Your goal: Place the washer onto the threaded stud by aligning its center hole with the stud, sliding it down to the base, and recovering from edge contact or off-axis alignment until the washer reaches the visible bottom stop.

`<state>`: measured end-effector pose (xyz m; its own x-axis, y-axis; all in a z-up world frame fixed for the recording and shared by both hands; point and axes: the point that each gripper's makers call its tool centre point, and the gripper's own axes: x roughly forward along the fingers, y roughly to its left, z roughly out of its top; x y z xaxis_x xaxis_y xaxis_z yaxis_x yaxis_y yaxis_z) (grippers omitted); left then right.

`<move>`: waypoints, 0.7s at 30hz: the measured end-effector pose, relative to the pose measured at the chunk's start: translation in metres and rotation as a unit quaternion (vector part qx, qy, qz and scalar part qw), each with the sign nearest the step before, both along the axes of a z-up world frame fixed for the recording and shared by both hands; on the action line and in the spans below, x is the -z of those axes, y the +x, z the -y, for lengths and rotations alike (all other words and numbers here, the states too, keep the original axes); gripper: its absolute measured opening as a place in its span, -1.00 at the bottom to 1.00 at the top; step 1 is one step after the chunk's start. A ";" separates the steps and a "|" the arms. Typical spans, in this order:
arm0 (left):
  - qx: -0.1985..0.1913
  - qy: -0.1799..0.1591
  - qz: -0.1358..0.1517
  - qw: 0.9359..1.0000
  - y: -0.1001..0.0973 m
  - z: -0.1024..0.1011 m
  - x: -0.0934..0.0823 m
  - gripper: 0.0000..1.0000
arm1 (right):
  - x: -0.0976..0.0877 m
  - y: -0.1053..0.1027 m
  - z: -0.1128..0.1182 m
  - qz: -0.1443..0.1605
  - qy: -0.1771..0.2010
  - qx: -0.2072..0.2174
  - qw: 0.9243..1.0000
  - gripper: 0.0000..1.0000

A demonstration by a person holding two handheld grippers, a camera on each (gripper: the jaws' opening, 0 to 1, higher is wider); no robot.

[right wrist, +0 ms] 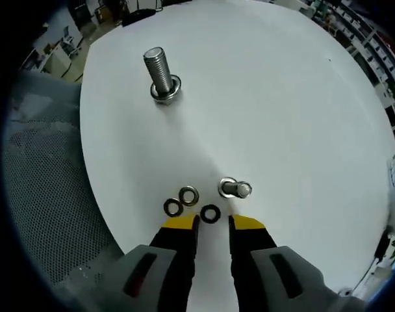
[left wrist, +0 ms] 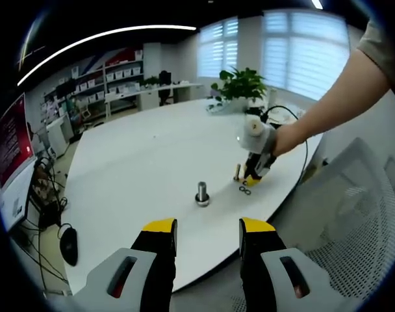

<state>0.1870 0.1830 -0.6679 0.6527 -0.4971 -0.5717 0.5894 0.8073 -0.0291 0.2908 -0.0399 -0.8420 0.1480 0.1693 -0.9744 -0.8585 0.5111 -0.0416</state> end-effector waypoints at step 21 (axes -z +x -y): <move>-0.001 -0.001 0.001 1.000 0.001 0.000 -0.001 -0.28 | 0.000 -0.004 0.000 0.003 0.013 -0.018 1.000 -0.69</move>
<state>0.1875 0.1829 -0.6671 0.6551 -0.4974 -0.5688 0.5880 0.8083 -0.0297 0.2872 -0.0396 -0.8425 0.1462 0.1997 -0.9689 -0.8764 0.4803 -0.0332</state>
